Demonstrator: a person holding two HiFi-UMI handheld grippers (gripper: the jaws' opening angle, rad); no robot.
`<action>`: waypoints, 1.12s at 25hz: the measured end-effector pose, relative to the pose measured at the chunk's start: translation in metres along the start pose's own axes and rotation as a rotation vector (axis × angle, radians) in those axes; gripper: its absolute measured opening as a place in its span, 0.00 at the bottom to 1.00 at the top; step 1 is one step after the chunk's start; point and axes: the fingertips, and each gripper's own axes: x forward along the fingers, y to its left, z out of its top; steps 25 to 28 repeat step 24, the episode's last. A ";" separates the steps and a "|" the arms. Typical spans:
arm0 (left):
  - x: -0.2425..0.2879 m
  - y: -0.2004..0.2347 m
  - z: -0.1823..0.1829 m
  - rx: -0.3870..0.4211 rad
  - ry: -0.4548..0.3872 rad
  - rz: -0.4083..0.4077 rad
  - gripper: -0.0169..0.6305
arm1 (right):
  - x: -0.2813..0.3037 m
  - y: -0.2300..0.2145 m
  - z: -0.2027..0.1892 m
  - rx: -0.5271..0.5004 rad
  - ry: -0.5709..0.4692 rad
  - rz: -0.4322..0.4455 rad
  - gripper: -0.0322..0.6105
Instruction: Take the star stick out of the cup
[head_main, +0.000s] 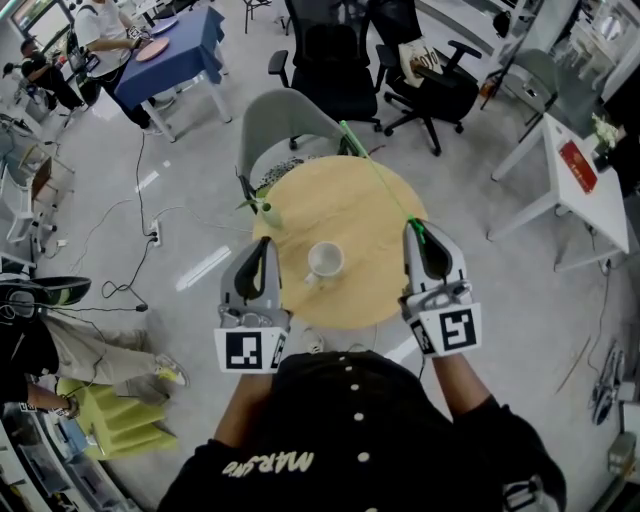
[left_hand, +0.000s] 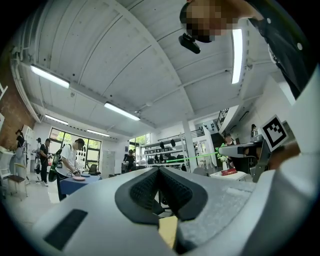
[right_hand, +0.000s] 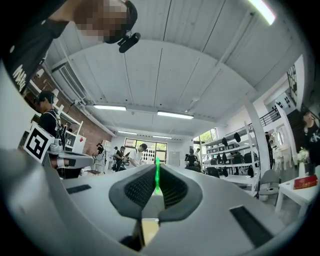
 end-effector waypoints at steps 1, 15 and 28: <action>0.001 0.000 0.000 0.000 0.000 -0.002 0.02 | 0.001 0.000 0.000 0.000 -0.003 -0.001 0.08; 0.004 0.000 0.004 -0.002 -0.012 -0.013 0.02 | 0.004 0.004 0.003 -0.001 -0.016 0.000 0.08; 0.008 -0.010 0.007 -0.039 -0.019 0.000 0.02 | 0.001 -0.004 0.002 0.001 -0.013 0.007 0.08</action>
